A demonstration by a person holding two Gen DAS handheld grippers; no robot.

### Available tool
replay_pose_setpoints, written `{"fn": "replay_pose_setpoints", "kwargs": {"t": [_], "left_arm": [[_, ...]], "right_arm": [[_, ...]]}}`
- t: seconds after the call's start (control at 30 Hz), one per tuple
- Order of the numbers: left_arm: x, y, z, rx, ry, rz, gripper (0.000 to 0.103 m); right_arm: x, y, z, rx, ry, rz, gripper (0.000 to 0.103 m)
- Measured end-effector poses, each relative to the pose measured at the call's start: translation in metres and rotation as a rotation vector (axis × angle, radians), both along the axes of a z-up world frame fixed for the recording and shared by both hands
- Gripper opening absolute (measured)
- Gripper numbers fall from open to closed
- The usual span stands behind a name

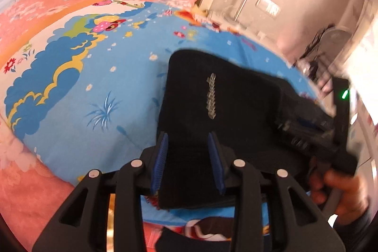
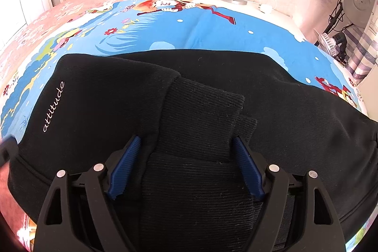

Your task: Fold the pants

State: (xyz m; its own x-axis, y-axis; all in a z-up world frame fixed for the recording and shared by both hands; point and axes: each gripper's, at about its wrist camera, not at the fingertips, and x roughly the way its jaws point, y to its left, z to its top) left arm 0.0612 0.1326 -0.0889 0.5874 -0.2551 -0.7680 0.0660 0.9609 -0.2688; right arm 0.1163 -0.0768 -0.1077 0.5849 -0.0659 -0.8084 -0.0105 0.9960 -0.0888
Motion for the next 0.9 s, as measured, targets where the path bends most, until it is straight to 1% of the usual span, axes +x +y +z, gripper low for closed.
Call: {"fn": "replay_pose_setpoints", "kwargs": {"t": [0.03,0.07,0.1,0.13,0.17,0.2,0.27,0.3,0.37,0.43,0.53,0.57,0.63,0.7,0.77,0.8,0.83,0.87,0.9], "left_arm": [[0.000,-0.001,-0.003,0.018,0.005,0.001,0.048],[0.000,0.001,-0.006,0.015,0.013,0.009,0.049],[0.000,0.005,-0.009,-0.009,0.015,0.020,0.053],[0.000,0.007,-0.010,-0.018,0.017,0.024,0.058],[0.001,0.010,-0.012,-0.024,0.020,0.027,0.060],[0.003,0.013,-0.013,-0.041,0.025,0.028,0.061],[0.003,0.017,-0.015,-0.070,0.029,0.033,0.061],[0.002,0.017,-0.015,-0.072,0.024,0.035,0.061],[0.002,0.017,-0.016,-0.070,0.016,0.038,0.061],[0.002,0.017,-0.016,-0.072,0.018,0.038,0.061],[0.001,0.017,-0.014,-0.063,0.015,0.035,0.061],[0.000,0.017,-0.014,-0.062,0.012,0.035,0.061],[-0.004,0.016,-0.013,-0.064,0.002,0.039,0.061],[-0.008,0.017,-0.012,-0.076,-0.007,0.034,0.060],[-0.013,0.019,-0.009,-0.117,-0.016,0.028,0.057],[-0.015,0.023,-0.007,-0.174,-0.022,0.021,0.057],[-0.016,0.024,-0.006,-0.208,-0.023,0.014,0.057],[-0.017,0.025,-0.007,-0.227,-0.023,0.011,0.057],[-0.016,0.025,-0.009,-0.222,-0.017,0.015,0.057]], "right_arm": [[0.000,0.000,0.000,-0.002,-0.003,0.001,0.074],[0.000,0.000,0.000,-0.001,-0.004,0.002,0.074],[0.000,0.000,0.000,0.006,-0.002,0.003,0.074],[0.000,-0.003,0.003,0.018,0.002,0.003,0.074],[0.000,-0.004,0.008,0.027,0.003,0.001,0.074],[-0.002,-0.005,0.015,0.033,-0.008,0.004,0.074],[-0.006,-0.001,0.038,0.032,-0.079,0.032,0.074],[-0.007,0.003,0.049,0.030,-0.112,0.060,0.074],[-0.003,0.014,0.061,0.031,-0.125,0.125,0.074],[0.007,0.023,0.064,0.010,-0.124,0.155,0.074],[0.027,0.025,0.054,-0.043,-0.091,0.129,0.074],[0.036,0.024,0.043,-0.080,-0.049,0.107,0.074],[0.046,0.017,0.023,-0.126,0.005,0.076,0.073],[0.046,0.012,0.012,-0.113,0.022,0.075,0.073],[0.041,0.012,0.009,-0.138,0.000,0.085,0.074],[0.041,0.014,0.009,-0.150,-0.005,0.085,0.074],[0.041,0.015,0.008,-0.155,-0.010,0.082,0.074],[0.042,0.013,0.006,-0.153,-0.011,0.078,0.074],[0.041,0.011,0.005,-0.148,-0.014,0.074,0.075]]}}
